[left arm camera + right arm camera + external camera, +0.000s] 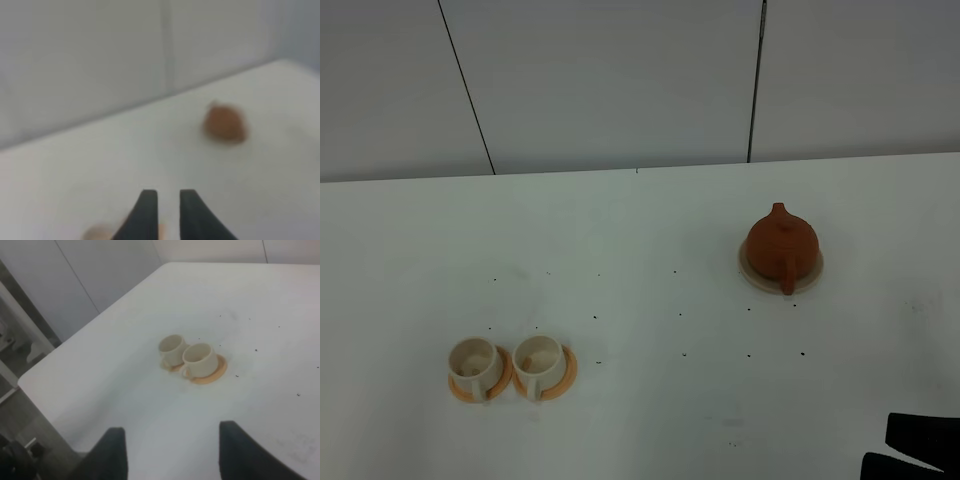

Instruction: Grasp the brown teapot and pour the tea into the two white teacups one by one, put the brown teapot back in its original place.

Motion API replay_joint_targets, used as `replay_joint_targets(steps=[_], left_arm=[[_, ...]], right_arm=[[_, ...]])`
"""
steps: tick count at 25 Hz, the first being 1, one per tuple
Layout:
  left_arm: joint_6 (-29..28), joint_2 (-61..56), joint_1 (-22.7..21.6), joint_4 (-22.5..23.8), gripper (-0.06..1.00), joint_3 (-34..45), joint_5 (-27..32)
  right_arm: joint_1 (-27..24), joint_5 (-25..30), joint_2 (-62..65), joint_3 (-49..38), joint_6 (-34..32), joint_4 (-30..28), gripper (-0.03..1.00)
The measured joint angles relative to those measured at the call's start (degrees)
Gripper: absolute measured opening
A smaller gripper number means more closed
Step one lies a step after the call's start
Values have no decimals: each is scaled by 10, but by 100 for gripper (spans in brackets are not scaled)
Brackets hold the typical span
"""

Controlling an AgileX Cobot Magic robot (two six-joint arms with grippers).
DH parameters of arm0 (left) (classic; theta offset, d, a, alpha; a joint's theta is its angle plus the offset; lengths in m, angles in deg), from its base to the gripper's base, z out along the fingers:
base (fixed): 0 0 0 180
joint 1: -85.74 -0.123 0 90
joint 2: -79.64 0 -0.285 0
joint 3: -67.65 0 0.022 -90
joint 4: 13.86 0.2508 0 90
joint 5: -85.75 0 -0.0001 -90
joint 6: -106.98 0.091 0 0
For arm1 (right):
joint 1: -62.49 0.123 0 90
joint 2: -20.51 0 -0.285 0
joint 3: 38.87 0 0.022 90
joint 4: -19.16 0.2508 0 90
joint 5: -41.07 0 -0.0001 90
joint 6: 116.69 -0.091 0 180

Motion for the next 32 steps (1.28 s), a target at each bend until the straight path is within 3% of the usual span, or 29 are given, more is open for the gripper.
replay_joint_targets(steps=[2, 5, 7, 13, 20, 24, 32], left_arm=[[-73, -8, 0, 80, 15, -25, 31], [-135, -48, 0, 150, 14, -35, 87], [-160, -80, 0, 178, 14, -37, 113], [-193, -159, 0, 238, 14, -35, 113], [-226, -223, 0, 252, 14, 93, 113], [-226, -223, 0, 216, 14, 172, 95], [-193, -223, 0, 207, 14, 211, 43]], right_arm=[[0, 0, 0, 0, 0, 4, 41], [0, 0, 0, 0, 0, 11, 41], [0, 0, 0, 0, 0, 15, 41], [0, 2, 0, 0, 0, 16, 41], [0, 30, 0, 0, -1, 16, 41], [0, 31, 0, 0, -1, 16, 41], [0, 26, 0, 0, -1, 16, 41]])
